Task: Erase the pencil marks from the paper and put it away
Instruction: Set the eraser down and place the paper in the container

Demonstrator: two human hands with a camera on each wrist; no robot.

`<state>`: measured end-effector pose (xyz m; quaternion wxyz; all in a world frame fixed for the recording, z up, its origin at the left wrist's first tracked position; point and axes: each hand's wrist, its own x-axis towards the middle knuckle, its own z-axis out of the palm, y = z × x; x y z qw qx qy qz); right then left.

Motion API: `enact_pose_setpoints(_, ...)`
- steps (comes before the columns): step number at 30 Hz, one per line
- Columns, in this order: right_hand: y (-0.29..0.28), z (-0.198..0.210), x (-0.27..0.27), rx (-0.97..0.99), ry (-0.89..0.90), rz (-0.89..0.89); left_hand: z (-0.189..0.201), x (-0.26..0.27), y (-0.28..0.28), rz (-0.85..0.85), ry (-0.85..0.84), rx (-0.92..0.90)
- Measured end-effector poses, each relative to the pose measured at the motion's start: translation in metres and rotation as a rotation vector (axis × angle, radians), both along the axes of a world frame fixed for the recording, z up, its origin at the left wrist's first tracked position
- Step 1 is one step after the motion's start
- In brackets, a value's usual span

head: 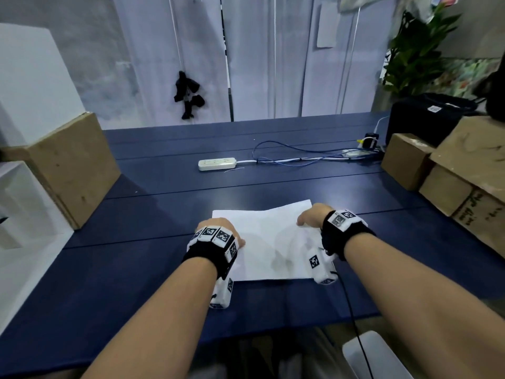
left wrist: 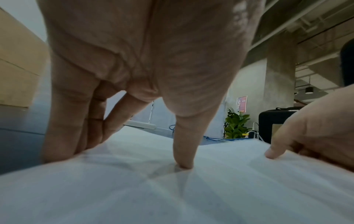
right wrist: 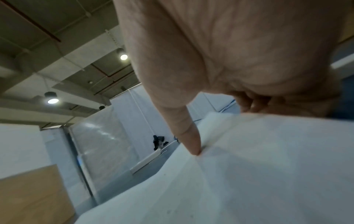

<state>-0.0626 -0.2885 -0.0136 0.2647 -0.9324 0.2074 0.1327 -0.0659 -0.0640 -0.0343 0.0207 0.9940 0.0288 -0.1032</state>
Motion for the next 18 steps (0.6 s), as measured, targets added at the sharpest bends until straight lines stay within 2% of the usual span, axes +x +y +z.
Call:
enact_pose_setpoints(5, -0.003, -0.001, -0.007, 0.079, -0.033, 0.039, 0.000, -0.003, 0.002, 0.017, 0.018, -0.037)
enact_pose_setpoints(10, -0.030, -0.031, -0.025, 0.433, -0.235, -0.018, -0.004, -0.015, 0.014, 0.100, 0.019, -0.172)
enact_pose_setpoints(14, -0.048, -0.035, -0.075, 0.767, -0.270, -0.128, 0.002, -0.042, 0.032, 0.128, -0.007, -0.471)
enact_pose_setpoints(16, -0.057, -0.036, -0.105, 0.884, -0.231, -0.131, 0.001, -0.063, 0.040, 0.100, 0.053, -0.665)
enact_pose_setpoints(18, -0.065, -0.036, -0.137, 0.904, -0.201, -0.127, -0.006, -0.088, 0.042, 0.102, 0.167, -0.931)
